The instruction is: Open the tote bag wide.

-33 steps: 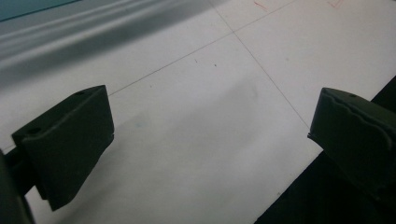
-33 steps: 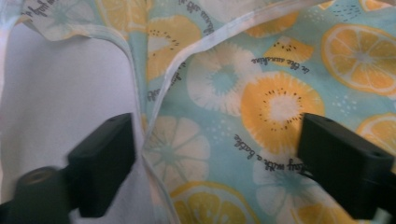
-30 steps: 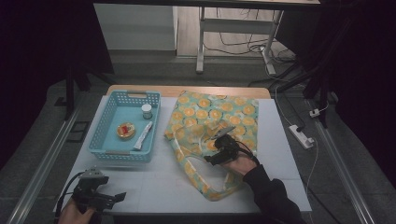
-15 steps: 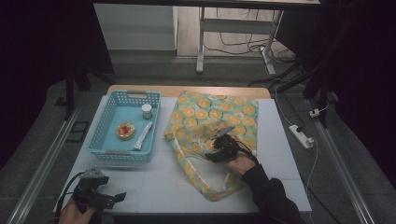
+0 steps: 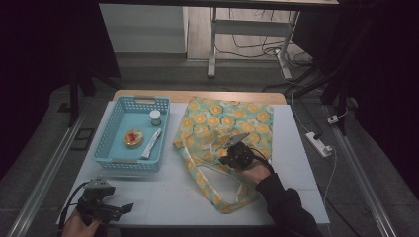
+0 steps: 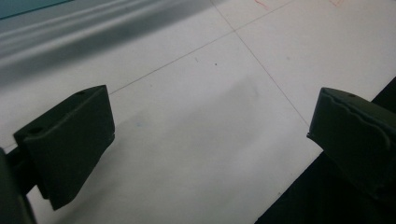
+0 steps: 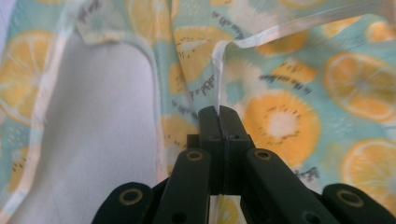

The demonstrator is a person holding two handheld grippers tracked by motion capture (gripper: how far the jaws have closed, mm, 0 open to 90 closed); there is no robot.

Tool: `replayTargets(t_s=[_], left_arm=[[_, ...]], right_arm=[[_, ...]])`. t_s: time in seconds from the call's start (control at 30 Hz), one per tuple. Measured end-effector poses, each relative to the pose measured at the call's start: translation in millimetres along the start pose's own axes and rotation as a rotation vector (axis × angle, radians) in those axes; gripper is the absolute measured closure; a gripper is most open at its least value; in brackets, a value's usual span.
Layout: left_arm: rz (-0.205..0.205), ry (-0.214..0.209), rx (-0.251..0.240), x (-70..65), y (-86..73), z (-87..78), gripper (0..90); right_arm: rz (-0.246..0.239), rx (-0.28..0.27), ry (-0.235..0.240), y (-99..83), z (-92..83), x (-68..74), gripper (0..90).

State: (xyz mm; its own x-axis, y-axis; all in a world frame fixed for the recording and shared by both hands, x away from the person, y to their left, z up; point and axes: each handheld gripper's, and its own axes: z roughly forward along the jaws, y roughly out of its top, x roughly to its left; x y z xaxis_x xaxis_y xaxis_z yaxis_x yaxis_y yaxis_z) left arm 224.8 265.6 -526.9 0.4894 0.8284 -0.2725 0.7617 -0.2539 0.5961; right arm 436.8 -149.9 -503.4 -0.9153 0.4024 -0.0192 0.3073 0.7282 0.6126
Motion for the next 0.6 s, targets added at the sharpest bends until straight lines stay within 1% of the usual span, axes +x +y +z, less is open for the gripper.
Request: replayTargets(t_s=[0.1,0.13,0.27,0.37,0.47,0.6], left_arm=[[0.0,-0.001,-0.001,0.0,0.0,-0.1,0.0],[-0.001,-0.001,-0.001,0.1,0.0,0.0,0.0],[0.001,-0.001,0.0,-0.1,0.0,0.0,0.0],[-0.001,-0.001,0.001,-0.1,0.1,0.2,0.0],[-0.002,-0.002,0.001,0.0,0.2,0.3,0.0],[-0.004,-0.002,0.001,0.3,0.3,0.3,0.0]], right_arm=[[0.017,-0.036,-0.014,2.9,-7.2,-1.9,90.0],[0.031,-0.042,-0.011,4.0,-9.2,-3.5,90.0],[0.089,-0.072,0.021,7.1,-15.9,-12.2,90.0],[0.126,-0.093,0.033,10.5,-20.8,-17.2,90.0],[0.136,-0.115,0.026,14.9,-26.4,-19.1,90.0],[0.107,-0.137,-0.002,19.6,-31.0,-18.2,90.0]])
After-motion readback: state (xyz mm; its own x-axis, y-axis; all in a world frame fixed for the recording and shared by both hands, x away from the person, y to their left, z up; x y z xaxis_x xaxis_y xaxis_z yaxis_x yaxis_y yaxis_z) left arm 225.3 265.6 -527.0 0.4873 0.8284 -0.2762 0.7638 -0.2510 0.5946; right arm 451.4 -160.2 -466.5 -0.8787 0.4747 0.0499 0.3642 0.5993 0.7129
